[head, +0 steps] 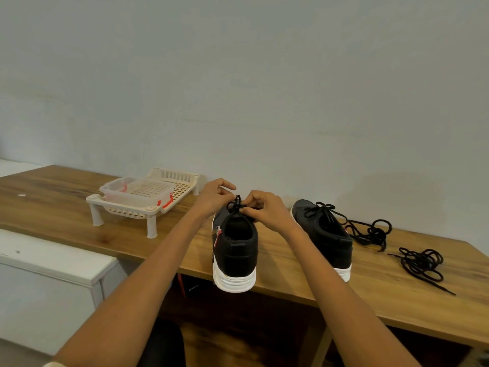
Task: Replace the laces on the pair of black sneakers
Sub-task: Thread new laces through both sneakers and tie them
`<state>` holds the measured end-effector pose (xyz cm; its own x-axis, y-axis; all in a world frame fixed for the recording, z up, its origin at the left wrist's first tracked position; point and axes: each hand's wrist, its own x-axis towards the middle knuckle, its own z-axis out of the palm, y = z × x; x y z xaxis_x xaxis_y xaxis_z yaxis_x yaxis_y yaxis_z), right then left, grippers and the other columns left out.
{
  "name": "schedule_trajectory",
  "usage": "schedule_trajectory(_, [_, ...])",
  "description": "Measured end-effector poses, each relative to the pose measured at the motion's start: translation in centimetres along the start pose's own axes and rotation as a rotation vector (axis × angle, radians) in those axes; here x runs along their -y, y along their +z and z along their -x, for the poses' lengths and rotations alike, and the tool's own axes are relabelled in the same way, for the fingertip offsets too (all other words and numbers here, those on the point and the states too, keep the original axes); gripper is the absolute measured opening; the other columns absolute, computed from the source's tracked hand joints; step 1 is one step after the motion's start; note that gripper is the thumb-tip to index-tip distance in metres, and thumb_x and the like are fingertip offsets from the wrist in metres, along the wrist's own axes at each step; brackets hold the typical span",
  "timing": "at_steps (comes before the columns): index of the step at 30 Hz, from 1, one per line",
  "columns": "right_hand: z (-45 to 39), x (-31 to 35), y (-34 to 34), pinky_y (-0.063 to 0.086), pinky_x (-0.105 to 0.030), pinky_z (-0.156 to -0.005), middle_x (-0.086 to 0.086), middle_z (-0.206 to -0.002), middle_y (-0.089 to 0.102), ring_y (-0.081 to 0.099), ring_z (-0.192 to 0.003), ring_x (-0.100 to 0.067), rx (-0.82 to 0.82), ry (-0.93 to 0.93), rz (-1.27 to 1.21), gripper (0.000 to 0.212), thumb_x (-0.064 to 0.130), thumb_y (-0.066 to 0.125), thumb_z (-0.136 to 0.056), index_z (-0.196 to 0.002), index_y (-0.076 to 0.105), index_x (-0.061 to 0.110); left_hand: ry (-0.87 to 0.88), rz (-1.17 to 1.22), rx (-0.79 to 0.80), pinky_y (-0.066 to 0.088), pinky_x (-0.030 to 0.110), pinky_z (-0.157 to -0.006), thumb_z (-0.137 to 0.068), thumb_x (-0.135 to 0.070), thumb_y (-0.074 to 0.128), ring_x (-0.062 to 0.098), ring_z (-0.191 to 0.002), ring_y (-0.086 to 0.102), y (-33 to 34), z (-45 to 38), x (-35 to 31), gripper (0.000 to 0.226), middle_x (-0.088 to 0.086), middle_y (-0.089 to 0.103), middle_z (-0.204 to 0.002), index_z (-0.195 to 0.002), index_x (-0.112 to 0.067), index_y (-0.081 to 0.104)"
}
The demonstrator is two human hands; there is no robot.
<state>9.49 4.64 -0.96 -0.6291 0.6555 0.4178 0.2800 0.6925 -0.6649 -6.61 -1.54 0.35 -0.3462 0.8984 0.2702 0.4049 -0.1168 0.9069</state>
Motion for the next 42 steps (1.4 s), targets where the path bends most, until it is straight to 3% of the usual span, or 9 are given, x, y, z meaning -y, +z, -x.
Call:
schedule_trajectory(4, [0.0,-0.2,0.1,0.058,-0.043,-0.079,0.004,-0.085,0.071,0.068,-0.083,-0.013,0.005,0.006,-0.017,0.011,0.022,0.071,-0.084,-0.082,0.063,0.029,-0.045,-0.103,0.137,0.049,0.022,-0.067,-0.095,-0.038,0.053,0.015,-0.072,0.063,-1.0,0.6,0.1,0.029,0.004,0.067,-0.087,-0.098,-0.011,0.061])
schedule_trajectory(9, [0.6,0.7,-1.1,0.059,-0.029,-0.066,0.004,-0.102,0.062,0.067,-0.077,-0.018,-0.009,0.167,-0.194,0.032,0.035,0.065,-0.089,-0.112,0.062,0.014,0.047,-0.092,0.183,0.05,0.01,-0.062,-0.087,-0.018,0.066,0.01,-0.074,0.065,-1.7,1.0,0.6,0.014,0.001,0.07,-0.084,-0.096,-0.007,0.07])
schedule_trajectory(12, [1.0,0.7,-2.2,0.056,-0.023,-0.057,-0.003,-0.091,0.063,0.062,-0.063,-0.017,-0.141,0.255,-0.262,0.035,0.037,0.052,-0.096,-0.097,0.062,0.003,0.04,-0.076,0.199,0.05,0.012,-0.064,-0.088,-0.016,0.065,0.009,-0.071,0.064,-1.7,1.2,0.6,0.013,0.0,0.07,-0.085,-0.097,-0.008,0.071])
schedule_trajectory(15, [1.0,0.5,-2.5,0.057,-0.022,-0.061,-0.005,-0.075,0.065,0.063,-0.064,-0.015,-0.037,0.31,-0.251,0.034,0.034,0.055,-0.095,-0.078,0.066,0.006,0.037,-0.094,0.199,0.047,0.01,-0.062,-0.089,-0.017,0.064,0.003,-0.067,0.064,-1.6,1.3,0.6,0.015,-0.003,0.07,-0.081,-0.099,-0.009,0.071])
schedule_trajectory(18, [1.1,0.5,-2.0,0.058,-0.023,-0.066,-0.004,-0.076,0.07,0.069,-0.071,-0.015,0.121,0.356,-0.222,0.033,0.041,0.058,-0.091,-0.084,0.07,0.012,0.033,-0.085,0.183,0.047,0.012,-0.066,-0.088,-0.016,0.064,0.005,-0.071,0.064,-1.4,1.3,0.7,0.013,-0.003,0.069,-0.081,-0.098,-0.009,0.071])
schedule_trajectory(22, [1.1,0.6,-1.7,0.058,-0.026,-0.069,-0.004,-0.084,0.072,0.07,-0.076,-0.019,0.095,0.393,-0.294,0.033,0.044,0.06,-0.089,-0.087,0.071,0.014,0.006,-0.019,0.188,0.051,0.014,-0.067,-0.087,-0.012,0.066,0.008,-0.071,0.064,-1.3,1.1,0.8,0.006,0.003,0.069,-0.083,-0.092,-0.011,0.069])
schedule_trajectory(30, [0.7,0.3,-1.2,0.058,-0.026,-0.066,-0.006,-0.075,0.072,0.071,-0.072,-0.02,-0.014,0.305,-0.215,0.017,0.016,0.066,-0.086,-0.07,0.068,0.012,-0.036,-0.003,0.21,0.051,0.025,-0.079,-0.087,-0.013,0.066,0.014,-0.07,0.063,-2.0,1.1,0.9,0.004,0.004,0.068,-0.082,-0.084,-0.01,0.067])
schedule_trajectory(35, [0.8,0.1,-1.5,0.059,-0.028,-0.073,-0.012,-0.076,0.07,0.071,-0.077,-0.018,0.041,0.299,-0.145,0.026,0.009,0.061,-0.085,-0.06,0.06,0.013,-0.075,-0.038,0.203,0.05,0.022,-0.068,-0.091,-0.01,0.06,0.013,-0.059,0.055,-2.7,1.0,1.1,0.011,0.002,0.062,-0.077,-0.081,-0.007,0.063])
schedule_trajectory(42, [1.1,0.3,-1.1,0.058,-0.03,-0.077,-0.009,-0.084,0.071,0.068,-0.078,-0.015,0.06,0.24,-0.089,0.023,0.026,0.062,-0.09,-0.084,0.069,0.006,0.023,-0.142,0.305,0.047,0.021,-0.06,-0.094,-0.011,0.056,0.012,-0.058,0.055,-2.3,0.9,1.2,0.014,0.005,0.064,-0.072,-0.092,-0.005,0.069])
